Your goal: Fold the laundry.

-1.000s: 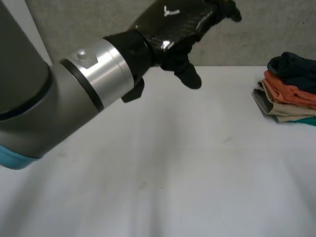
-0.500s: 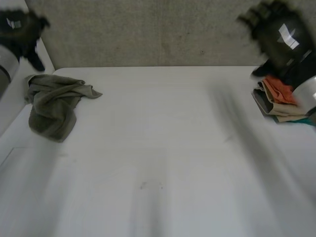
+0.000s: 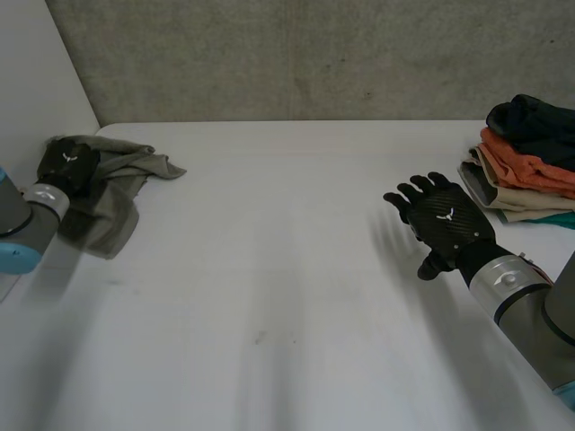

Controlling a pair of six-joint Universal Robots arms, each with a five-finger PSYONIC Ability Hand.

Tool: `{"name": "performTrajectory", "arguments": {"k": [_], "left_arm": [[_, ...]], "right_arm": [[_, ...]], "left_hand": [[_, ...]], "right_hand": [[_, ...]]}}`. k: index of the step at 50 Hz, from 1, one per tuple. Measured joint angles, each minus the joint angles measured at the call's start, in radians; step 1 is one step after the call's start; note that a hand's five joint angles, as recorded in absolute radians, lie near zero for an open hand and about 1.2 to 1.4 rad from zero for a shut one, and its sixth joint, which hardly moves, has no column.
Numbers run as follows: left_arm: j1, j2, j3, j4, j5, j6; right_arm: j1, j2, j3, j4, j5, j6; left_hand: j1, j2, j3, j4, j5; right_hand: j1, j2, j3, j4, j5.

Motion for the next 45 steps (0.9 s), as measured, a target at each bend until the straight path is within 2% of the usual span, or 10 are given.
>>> {"name": "performTrajectory", "arguments": {"k": [8, 15, 21, 22, 23, 24, 25, 28, 36, 45], "left_arm": [[-0.096, 0.266, -0.182, 0.062, -0.057, -0.078], [-0.262, 0.582, -0.418, 0.109, -0.060, -0.267], [-0.353, 0.693, -0.494, 0.136, -0.065, -0.369], [-0.360, 0.681, -0.488, 0.137, -0.071, -0.375], [-0.361, 0.669, -0.483, 0.136, -0.074, -0.374], [-0.357, 0.649, -0.471, 0.132, -0.078, -0.365], [-0.347, 0.622, -0.456, 0.121, -0.083, -0.347], [-0.292, 0.535, -0.408, 0.073, -0.093, -0.257], [-0.096, 0.309, -0.298, -0.040, -0.080, 0.098], [0.020, 0.122, -0.150, -0.048, 0.023, 0.191]], "right_arm": [[-0.005, -0.004, -0.005, -0.003, 0.005, 0.002], [-0.008, -0.017, -0.012, -0.001, 0.024, 0.004], [-0.011, -0.021, -0.013, 0.002, 0.028, 0.004], [-0.012, -0.021, -0.013, 0.003, 0.028, 0.004], [-0.012, -0.021, -0.012, 0.003, 0.027, 0.004], [-0.012, -0.020, -0.012, 0.004, 0.026, 0.004], [-0.012, -0.020, -0.011, 0.005, 0.026, 0.004], [-0.012, -0.018, -0.008, 0.006, 0.022, 0.003], [-0.006, -0.010, -0.006, 0.006, 0.016, 0.003], [-0.004, 0.003, -0.009, 0.001, 0.026, 0.002]], "left_hand": [[0.000, 0.000, 0.000, 0.000, 0.000], [0.000, 0.003, 0.004, 0.004, 0.000], [-0.032, -0.019, -0.018, -0.018, -0.021], [-0.470, -0.427, -0.398, -0.403, -0.398], [-0.623, -0.558, -0.548, -0.534, -0.528], [-0.690, -0.620, -0.610, -0.599, -0.590], [-0.905, -0.850, -0.825, -0.841, -0.811], [-0.974, -0.967, -0.957, -0.974, -0.925], [-0.970, -0.969, -0.958, -0.976, -0.925], [-0.873, -0.894, -0.890, -0.893, -0.840]], "right_hand": [[0.000, 0.000, 0.000, 0.000, 0.000], [0.000, 0.000, 0.000, 0.000, 0.000], [0.000, 0.000, 0.000, 0.000, 0.000], [0.000, 0.000, 0.000, 0.000, 0.000], [0.000, 0.000, 0.000, 0.000, 0.000], [0.000, 0.000, 0.000, 0.000, 0.000], [0.000, 0.000, 0.000, 0.000, 0.000], [0.000, 0.000, 0.000, 0.000, 0.000], [0.000, 0.000, 0.000, 0.000, 0.000], [0.000, 0.000, 0.000, 0.000, 0.000]]}}
